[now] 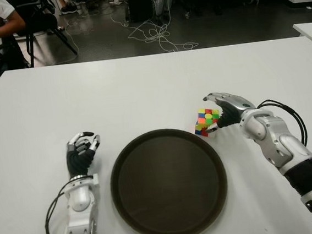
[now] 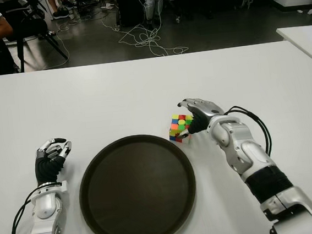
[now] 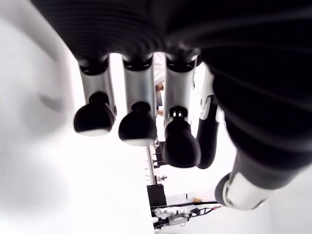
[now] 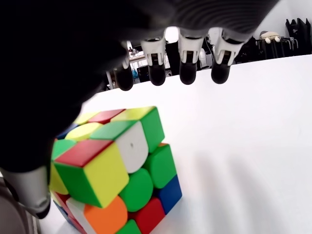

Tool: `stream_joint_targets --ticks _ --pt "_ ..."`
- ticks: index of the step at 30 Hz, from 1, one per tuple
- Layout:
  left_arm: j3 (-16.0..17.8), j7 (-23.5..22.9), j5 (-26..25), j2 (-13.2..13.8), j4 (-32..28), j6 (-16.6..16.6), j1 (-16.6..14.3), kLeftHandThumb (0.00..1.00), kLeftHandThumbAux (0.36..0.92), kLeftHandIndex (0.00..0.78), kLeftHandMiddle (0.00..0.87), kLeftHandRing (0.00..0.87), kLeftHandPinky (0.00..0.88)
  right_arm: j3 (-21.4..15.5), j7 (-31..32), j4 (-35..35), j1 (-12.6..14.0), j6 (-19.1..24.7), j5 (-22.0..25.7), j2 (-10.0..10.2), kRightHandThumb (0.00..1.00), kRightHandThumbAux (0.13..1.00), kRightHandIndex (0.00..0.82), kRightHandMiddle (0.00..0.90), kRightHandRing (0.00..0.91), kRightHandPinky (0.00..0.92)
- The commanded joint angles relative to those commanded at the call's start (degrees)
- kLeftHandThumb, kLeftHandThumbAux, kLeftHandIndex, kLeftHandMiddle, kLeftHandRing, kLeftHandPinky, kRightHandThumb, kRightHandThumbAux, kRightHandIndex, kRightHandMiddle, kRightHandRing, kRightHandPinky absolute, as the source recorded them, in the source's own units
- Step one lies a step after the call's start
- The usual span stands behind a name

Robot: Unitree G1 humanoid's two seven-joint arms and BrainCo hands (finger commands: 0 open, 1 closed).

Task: Pick up the Rubik's Cube and put it in the plate

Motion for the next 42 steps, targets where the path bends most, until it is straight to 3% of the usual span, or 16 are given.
stream_joint_targets --ticks 20,42 --pt "0.6 0.9 -0.5 -1.5 -1.5 0.4 0.6 0.703 0.707 0.443 0.817 0.843 0.837 0.7 -0.5 0.5 -0.3 1.2 -0.1 1.3 0.000 0.650 0.000 0.000 0.000 0.000" --pt "0.2 0.9 0.8 -0.6 -0.9 1.0 0.4 0.703 0.707 0.442 0.816 0.841 0.828 1.6 0.4 -0.5 -0.1 0.5 0.1 2.0 0.000 0.687 0.000 0.000 0.000 0.000"
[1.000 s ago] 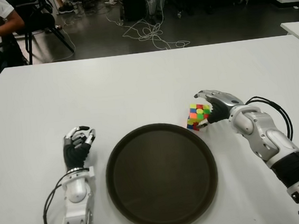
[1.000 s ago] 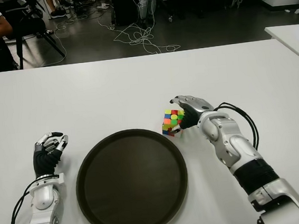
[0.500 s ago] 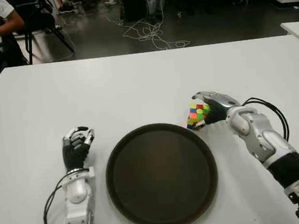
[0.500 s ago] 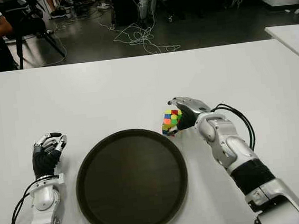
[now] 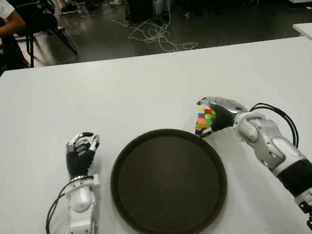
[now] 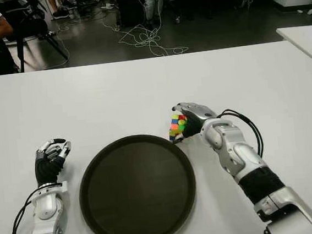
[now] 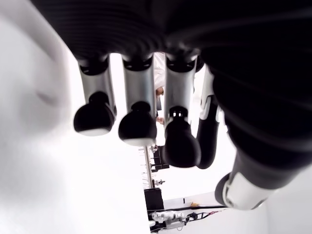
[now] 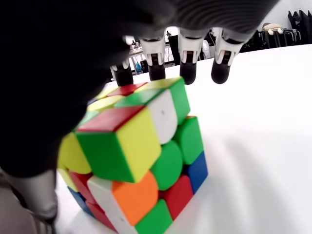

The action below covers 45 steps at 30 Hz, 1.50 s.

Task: Pick up the Rubik's Cube and put it in the plate

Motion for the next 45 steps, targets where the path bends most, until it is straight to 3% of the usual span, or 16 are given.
stream_joint_targets --ticks 3,18,45 --pt "0.2 0.3 -0.2 -0.3 0.1 -0.3 0.0 0.704 0.707 0.443 0.817 0.841 0.828 0.6 -1.1 2.3 -0.5 -0.1 -0.2 1.0 0.000 0.682 0.000 0.000 0.000 0.000" --pt "0.3 -0.2 -1.2 -0.9 -1.5 0.7 0.4 0.706 0.706 0.444 0.817 0.839 0.833 0.8 -0.9 1.9 -0.1 0.1 0.0 1.1 0.000 0.648 0.000 0.000 0.000 0.000" --pt "0.1 -0.3 -0.3 0.2 -1.4 2.4 0.2 0.705 0.706 0.443 0.808 0.828 0.818 0.7 -1.0 1.8 0.5 2.0 0.1 1.1 0.000 0.674 0.000 0.000 0.000 0.000"
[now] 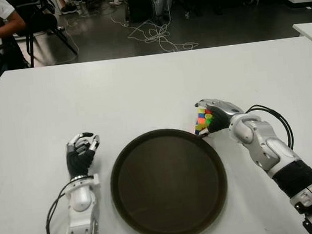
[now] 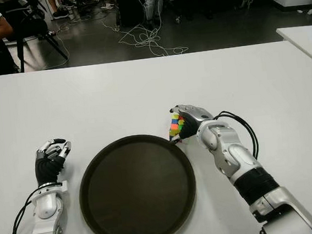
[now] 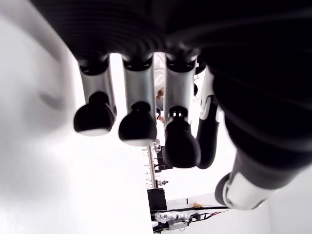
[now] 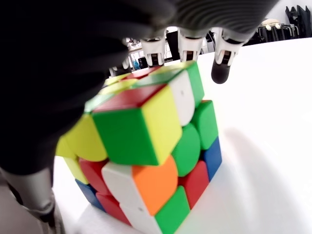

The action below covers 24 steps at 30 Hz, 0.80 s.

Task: Pick up the Rubik's Cube and put it in the plate

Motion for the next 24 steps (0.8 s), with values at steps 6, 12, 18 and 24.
stream_joint_targets --ticks 6,12,18,24 --pt "0.1 0.0 -0.1 0.0 0.2 -0.2 -0.1 0.704 0.707 0.443 0.811 0.833 0.824 -0.2 -0.1 0.5 -0.1 0.2 0.1 0.0 0.000 0.678 0.000 0.000 0.000 0.000" --pt "0.2 -0.2 -0.4 0.2 0.9 -0.8 -0.3 0.703 0.707 0.443 0.812 0.833 0.820 -0.5 -0.5 0.9 -0.2 0.1 0.0 -0.6 0.000 0.670 0.000 0.000 0.000 0.000" --pt "0.0 -0.5 -0.2 0.5 1.5 -1.5 -0.4 0.705 0.707 0.443 0.813 0.832 0.817 -0.5 -0.7 0.7 -0.1 0.1 -0.1 -1.0 0.000 0.647 0.000 0.000 0.000 0.000" --pt "0.5 -1.5 -1.3 0.3 2.6 -3.7 -0.5 0.704 0.706 0.443 0.819 0.838 0.825 -0.4 -1.2 0.8 -0.1 0.1 -0.3 -1.2 0.000 0.629 0.000 0.000 0.000 0.000"
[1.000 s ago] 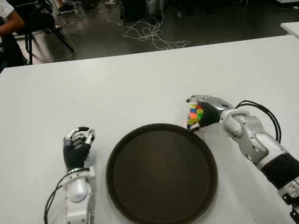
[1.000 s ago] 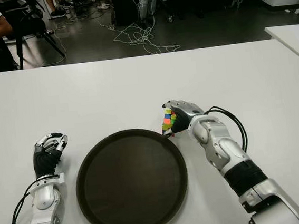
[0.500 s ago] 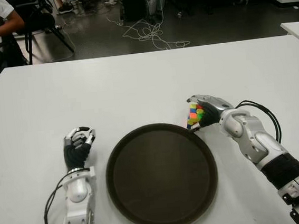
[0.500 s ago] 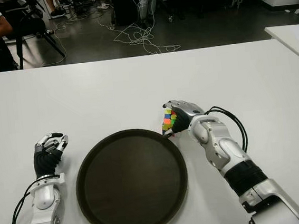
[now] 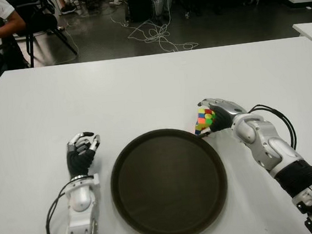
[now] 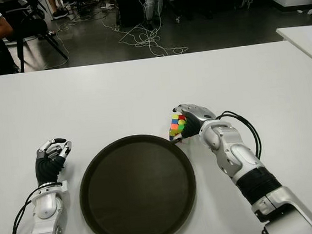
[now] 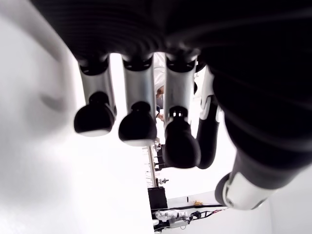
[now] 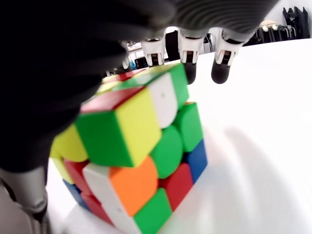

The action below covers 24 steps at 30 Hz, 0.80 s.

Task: Pick up the Rubik's Cube and put it in the plate

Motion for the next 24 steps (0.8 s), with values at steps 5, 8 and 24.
stream_joint_targets --ticks 5,8,24 --pt "0.3 -0.2 -0.7 -0.3 0.0 -0.2 0.0 0.704 0.706 0.443 0.821 0.838 0.827 0.0 0.1 0.2 -0.1 -0.3 0.3 -0.3 0.000 0.646 0.000 0.000 0.000 0.000" --pt "0.3 -0.1 -0.7 -0.4 -0.1 0.3 0.0 0.705 0.706 0.443 0.820 0.837 0.825 0.1 0.3 0.2 -0.2 -0.4 0.4 -0.4 0.000 0.650 0.000 0.000 0.000 0.000" --pt "0.0 0.3 0.1 -0.1 -1.0 2.0 0.1 0.704 0.707 0.443 0.815 0.835 0.825 0.1 0.2 0.7 -0.6 -0.8 0.4 -0.8 0.000 0.634 0.000 0.000 0.000 0.000"
